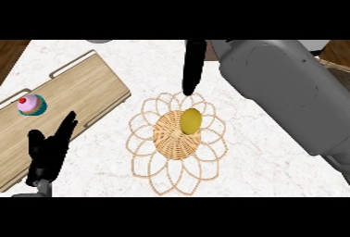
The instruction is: Pick the lemon from the placemat and place it in the basket
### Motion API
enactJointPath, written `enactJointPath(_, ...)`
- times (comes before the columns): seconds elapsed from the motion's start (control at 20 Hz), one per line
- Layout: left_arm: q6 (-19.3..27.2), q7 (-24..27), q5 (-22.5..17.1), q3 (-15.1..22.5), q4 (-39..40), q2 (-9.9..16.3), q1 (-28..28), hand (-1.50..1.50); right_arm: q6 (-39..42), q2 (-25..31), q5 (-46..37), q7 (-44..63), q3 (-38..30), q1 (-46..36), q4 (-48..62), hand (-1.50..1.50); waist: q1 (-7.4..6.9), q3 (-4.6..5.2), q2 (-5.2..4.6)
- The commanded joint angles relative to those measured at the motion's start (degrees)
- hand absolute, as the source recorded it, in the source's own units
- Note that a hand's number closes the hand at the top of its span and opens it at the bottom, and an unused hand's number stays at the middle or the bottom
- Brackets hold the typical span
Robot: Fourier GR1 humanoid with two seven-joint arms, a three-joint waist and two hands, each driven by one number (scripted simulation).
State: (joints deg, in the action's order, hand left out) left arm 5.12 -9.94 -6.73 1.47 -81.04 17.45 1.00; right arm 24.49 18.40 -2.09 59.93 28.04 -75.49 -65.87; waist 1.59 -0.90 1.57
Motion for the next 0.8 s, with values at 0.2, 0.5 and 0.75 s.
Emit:
enactJointPath(0.2, -2.19, -3.76, -2.05, 0.93, 3.29, -1.77, 6.11, 0.0, 0.68, -0.38, 1.96, 9.92, 1.43, 2.39, -3.81, -1.5, -0.45, 0.94, -0.83)
enactJointPath(0.5, -1.52, -4.43, -0.63, 1.88, 1.56, -2.56, 5.13, 0.0, -3.28, -1.24, -1.48, 7.44, 4.72, 9.08, -7.46, -1.5, -0.49, 0.88, -1.04)
enactJointPath(0.75, -3.28, -3.03, -1.9, 0.22, 3.33, -1.98, 5.13, 0.0, -5.23, -1.78, -5.24, 6.51, 6.63, 11.79, -6.28, -1.5, -0.92, 0.96, -1.39)
